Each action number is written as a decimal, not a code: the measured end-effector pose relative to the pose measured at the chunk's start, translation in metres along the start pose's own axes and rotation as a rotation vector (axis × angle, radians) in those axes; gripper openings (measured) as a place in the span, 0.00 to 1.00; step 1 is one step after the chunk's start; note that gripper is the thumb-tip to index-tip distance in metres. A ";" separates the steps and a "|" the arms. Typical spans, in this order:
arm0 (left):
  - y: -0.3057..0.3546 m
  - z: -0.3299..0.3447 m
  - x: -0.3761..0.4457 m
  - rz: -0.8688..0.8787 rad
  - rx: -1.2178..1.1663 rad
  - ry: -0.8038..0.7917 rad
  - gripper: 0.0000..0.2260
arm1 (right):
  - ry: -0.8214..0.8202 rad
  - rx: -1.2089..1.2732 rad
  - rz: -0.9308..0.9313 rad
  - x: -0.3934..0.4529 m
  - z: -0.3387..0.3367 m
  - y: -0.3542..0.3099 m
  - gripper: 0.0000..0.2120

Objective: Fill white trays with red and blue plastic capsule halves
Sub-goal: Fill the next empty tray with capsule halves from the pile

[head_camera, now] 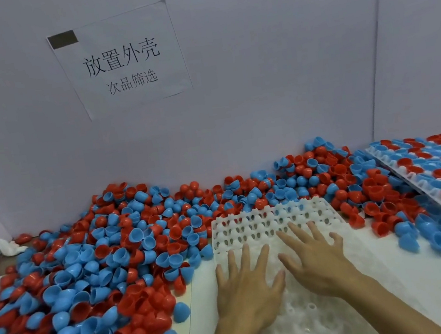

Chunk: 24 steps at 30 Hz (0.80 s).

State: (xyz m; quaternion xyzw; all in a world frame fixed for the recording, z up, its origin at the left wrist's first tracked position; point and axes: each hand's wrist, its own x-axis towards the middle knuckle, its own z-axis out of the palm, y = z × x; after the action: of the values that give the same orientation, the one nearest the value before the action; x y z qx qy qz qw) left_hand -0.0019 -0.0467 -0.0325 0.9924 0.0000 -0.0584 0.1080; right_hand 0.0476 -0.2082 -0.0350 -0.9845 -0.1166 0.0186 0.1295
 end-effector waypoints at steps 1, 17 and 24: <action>-0.001 0.001 0.005 -0.007 0.006 -0.001 0.29 | 0.011 0.004 0.011 0.004 0.000 0.000 0.27; -0.066 -0.053 0.034 -0.284 -0.341 0.636 0.22 | 0.310 0.602 -0.135 0.053 0.005 -0.088 0.15; -0.105 -0.095 0.124 -0.335 0.096 0.359 0.25 | 0.422 0.700 -0.047 0.066 -0.015 -0.048 0.17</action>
State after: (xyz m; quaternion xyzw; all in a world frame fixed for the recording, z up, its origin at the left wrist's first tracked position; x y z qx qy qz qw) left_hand 0.1312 0.0747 0.0223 0.9771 0.1807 0.1020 0.0478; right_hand 0.1017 -0.1511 -0.0087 -0.8602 -0.0966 -0.1480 0.4784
